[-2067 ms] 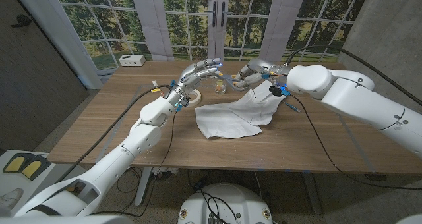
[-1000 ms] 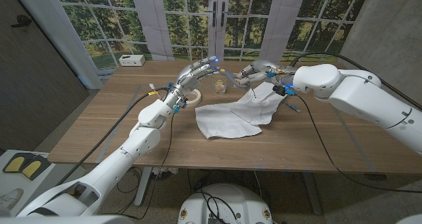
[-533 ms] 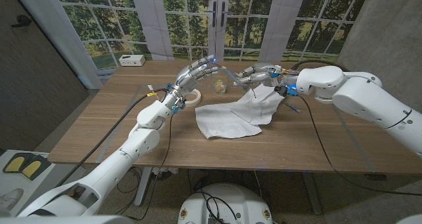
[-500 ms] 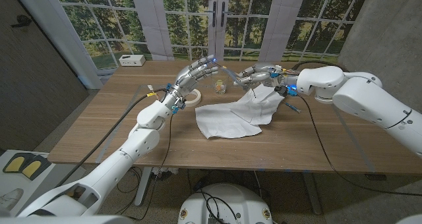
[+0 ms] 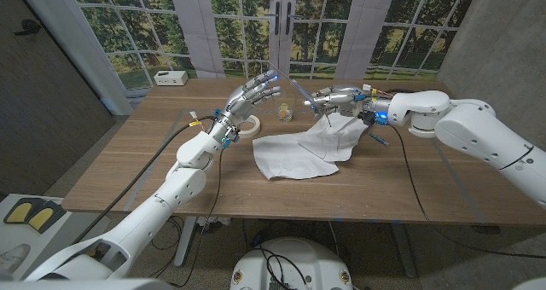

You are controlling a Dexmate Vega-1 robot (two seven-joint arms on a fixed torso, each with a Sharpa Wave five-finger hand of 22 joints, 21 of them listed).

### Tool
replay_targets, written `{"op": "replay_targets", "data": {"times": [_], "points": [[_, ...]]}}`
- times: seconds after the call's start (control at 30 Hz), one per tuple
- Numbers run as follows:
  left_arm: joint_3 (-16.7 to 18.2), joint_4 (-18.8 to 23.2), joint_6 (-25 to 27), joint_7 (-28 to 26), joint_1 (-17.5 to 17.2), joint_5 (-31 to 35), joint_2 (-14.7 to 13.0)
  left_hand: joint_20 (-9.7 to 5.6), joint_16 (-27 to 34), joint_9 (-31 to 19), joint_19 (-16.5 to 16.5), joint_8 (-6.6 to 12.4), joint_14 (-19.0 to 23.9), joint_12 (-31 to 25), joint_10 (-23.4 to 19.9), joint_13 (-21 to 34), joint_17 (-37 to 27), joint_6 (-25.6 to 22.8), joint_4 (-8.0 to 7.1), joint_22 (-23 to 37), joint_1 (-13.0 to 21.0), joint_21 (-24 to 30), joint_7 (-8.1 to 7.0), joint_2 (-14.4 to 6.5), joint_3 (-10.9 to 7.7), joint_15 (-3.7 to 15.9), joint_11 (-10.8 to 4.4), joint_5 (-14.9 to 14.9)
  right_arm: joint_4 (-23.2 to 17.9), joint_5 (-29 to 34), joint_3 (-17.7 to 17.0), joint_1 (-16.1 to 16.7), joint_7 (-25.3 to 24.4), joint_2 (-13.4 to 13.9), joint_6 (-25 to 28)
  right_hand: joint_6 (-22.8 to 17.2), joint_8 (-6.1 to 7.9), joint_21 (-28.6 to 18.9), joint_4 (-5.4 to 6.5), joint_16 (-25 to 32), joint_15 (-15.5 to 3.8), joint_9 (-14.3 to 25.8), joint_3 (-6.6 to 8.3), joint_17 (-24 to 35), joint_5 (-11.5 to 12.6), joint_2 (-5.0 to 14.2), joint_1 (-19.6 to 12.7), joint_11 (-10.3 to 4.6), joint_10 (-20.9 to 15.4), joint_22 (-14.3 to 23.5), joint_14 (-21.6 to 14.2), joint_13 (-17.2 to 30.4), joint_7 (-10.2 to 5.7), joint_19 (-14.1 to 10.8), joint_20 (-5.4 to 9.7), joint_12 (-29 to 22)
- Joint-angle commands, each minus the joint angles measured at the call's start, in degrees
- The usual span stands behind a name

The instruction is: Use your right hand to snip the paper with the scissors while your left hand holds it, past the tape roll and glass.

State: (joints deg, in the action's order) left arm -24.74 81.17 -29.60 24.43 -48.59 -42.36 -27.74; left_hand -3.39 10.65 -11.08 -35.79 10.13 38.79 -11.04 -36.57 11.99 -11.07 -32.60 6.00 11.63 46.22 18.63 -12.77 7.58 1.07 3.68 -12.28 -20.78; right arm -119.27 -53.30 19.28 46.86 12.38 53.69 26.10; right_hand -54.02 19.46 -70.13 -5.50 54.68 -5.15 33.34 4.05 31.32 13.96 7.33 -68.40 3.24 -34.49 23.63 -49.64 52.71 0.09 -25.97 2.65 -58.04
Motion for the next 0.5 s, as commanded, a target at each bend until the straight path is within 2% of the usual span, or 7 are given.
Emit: {"op": "replay_targets", "data": {"times": [0.03, 0.13, 0.27, 0.5], "points": [[0.0, 0.14, 0.13, -0.36, 0.0, 0.2, 0.07, -0.66, 0.54, -0.15, 0.14, 0.23, -0.38, -0.38, 0.22, 0.2, -0.09, -0.01, -0.02, 0.17, -0.31, -0.17, 0.16, -0.03, 0.33, 8.89, 0.17, -0.33, 5.43, -13.45, -2.17, 2.54, 3.23, -3.44, -0.98, -0.39, -0.55, -0.76, 0.79, 0.51, -7.9, 0.08, 0.68, -0.03, 0.03, 2.93, -2.71, -11.64, -12.26, -0.25, -1.08, 0.01, 0.14, 0.07, 6.15, -0.12], [-0.05, 0.15, 0.24, -0.35, 0.14, 0.21, 0.11, -0.62, 0.56, -0.16, 0.14, 0.32, -0.36, -0.4, 0.21, 0.2, -0.1, -0.11, -0.03, 0.18, -0.28, -0.17, 0.15, -0.1, 0.35, 8.9, 0.17, -0.35, 5.88, -16.58, -2.65, 3.33, 2.91, -4.14, -0.5, -0.38, -0.73, -1.11, 0.78, 0.65, -7.89, 0.05, 0.7, -0.16, 0.0, 2.94, -2.71, -11.65, -11.91, -0.44, -1.06, 0.38, 0.18, 0.22, 6.24, -0.26], [-0.22, -0.03, 0.27, -0.3, 0.51, 0.42, 0.28, -0.6, 0.6, -0.17, 0.14, 0.45, -0.32, -0.44, 0.19, 0.21, -0.1, -0.24, -0.05, 0.18, -0.24, -0.18, 0.14, -0.2, 0.37, 8.9, 0.17, -0.38, 4.92, -15.21, -3.17, 5.12, 1.56, -4.53, -3.77, -0.26, -0.93, -1.5, 0.78, 0.78, -7.88, 0.09, 0.73, -0.3, -0.04, 2.96, -2.69, -11.86, -11.76, -0.66, -0.98, 0.49, 0.09, 0.37, 6.28, -0.3], [-0.38, -0.13, 0.55, -0.2, 0.95, 0.52, 0.36, -0.6, 0.68, -0.19, 0.07, 0.69, -0.19, -0.56, 0.06, 0.22, -0.11, -0.56, -0.09, 0.2, -0.15, -0.16, 0.14, -0.46, 0.42, 8.92, 0.18, -0.45, 5.52, -17.32, -3.01, 5.77, 1.2, -5.4, -4.17, -0.16, -1.18, -2.4, 0.83, 1.07, -7.89, 0.43, 0.78, -0.62, -0.13, 2.96, -2.59, -11.64, -11.72, -1.18, -0.73, 0.44, 0.1, 0.72, 6.24, -0.35]]}}
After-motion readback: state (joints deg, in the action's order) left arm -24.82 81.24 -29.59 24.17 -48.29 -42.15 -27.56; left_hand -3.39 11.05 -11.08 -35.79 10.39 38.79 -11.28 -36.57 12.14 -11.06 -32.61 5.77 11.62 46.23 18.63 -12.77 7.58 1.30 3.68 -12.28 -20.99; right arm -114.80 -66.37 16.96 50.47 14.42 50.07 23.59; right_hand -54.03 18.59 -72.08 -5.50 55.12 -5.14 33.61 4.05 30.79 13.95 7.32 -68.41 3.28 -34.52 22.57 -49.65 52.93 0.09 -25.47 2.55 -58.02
